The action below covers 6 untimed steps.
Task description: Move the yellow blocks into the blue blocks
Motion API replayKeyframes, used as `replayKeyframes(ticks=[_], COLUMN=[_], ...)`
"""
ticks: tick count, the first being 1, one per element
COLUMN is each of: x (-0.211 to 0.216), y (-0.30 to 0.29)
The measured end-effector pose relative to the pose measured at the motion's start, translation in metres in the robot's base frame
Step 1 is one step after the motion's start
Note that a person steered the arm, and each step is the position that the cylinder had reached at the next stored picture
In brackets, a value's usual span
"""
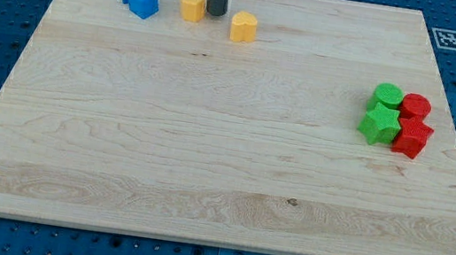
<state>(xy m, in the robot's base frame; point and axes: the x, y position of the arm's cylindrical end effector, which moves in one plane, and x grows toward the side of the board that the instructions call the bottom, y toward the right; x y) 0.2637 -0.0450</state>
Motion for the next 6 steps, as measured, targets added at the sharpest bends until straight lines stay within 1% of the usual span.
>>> replayKeyframes(ticks=[1, 2, 3, 4, 6], x=[0.01, 0.013, 0.001, -0.025, -0.035], y=[0.005, -0.013, -0.035, -0.057, -0.066])
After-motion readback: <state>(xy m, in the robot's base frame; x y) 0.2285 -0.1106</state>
